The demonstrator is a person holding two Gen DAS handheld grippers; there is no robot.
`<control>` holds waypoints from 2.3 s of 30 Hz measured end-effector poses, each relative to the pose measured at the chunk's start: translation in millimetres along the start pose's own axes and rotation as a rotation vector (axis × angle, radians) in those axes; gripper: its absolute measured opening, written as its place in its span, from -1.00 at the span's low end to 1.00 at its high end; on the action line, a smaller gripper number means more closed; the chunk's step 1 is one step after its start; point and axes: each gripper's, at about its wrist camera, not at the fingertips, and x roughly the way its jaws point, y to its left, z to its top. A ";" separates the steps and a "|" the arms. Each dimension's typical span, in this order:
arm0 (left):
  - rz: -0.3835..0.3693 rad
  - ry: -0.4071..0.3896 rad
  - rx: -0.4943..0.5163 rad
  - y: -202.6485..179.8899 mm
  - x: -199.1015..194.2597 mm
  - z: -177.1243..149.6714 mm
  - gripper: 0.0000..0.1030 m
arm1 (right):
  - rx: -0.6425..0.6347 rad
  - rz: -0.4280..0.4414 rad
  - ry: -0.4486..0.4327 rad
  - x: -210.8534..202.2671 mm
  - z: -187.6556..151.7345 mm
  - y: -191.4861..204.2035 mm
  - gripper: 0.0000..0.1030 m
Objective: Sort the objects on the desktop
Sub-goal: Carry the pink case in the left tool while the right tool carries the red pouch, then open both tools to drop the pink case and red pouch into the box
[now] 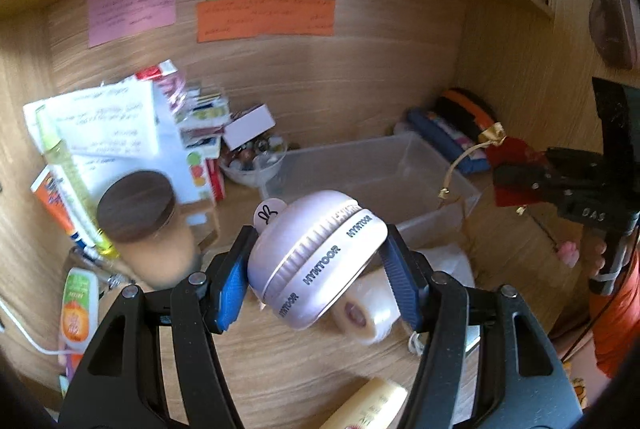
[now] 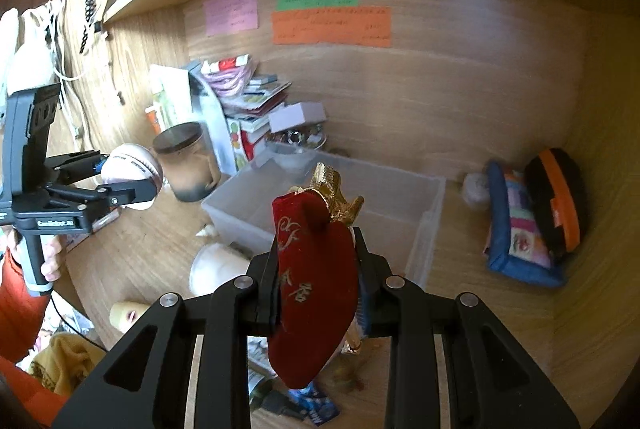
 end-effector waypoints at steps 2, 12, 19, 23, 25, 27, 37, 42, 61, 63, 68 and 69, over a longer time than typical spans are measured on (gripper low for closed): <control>-0.008 0.004 0.005 -1.8 5.7 6.8 0.19 | -0.003 -0.013 -0.003 2.5 5.0 -5.2 -0.52; -0.045 0.050 0.035 -8.5 47.6 38.5 0.19 | -0.007 -0.044 -0.009 23.8 31.0 -17.8 -0.51; -0.029 0.113 0.040 -8.7 95.9 56.9 0.19 | 0.022 -0.034 0.047 58.0 39.4 -34.7 -0.51; -0.035 0.150 0.017 -1.1 122.0 62.5 0.19 | 0.042 -0.016 0.093 82.2 38.1 -43.7 -0.51; -0.030 0.176 0.019 0.5 136.3 62.2 0.19 | 0.046 -0.011 0.113 91.9 36.2 -47.3 -0.51; -0.024 0.204 0.026 1.1 149.6 60.5 0.19 | 0.043 -0.019 0.139 104.7 34.6 -52.2 -0.51; 0.053 0.317 0.085 0.5 200.9 41.8 0.19 | 0.003 -0.025 0.273 158.9 21.2 -65.1 -0.51; 0.057 0.335 0.108 -1.4 208.8 40.0 0.19 | -0.089 -0.064 0.329 176.3 22.1 -60.3 -0.45; 0.107 0.426 0.163 -2.5 217.6 38.0 0.20 | -0.186 -0.114 0.359 160.8 16.5 -47.1 0.28; 0.094 0.424 0.149 -3.1 215.4 38.3 0.20 | -0.158 -0.112 0.341 153.0 17.6 -49.1 0.29; 0.077 0.383 0.119 -5.6 200.0 45.6 0.37 | -0.092 -0.085 0.283 125.0 22.5 -54.1 0.38; 0.078 0.374 0.115 -5.2 195.8 47.3 0.42 | -0.086 -0.084 0.273 122.6 23.6 -49.3 0.42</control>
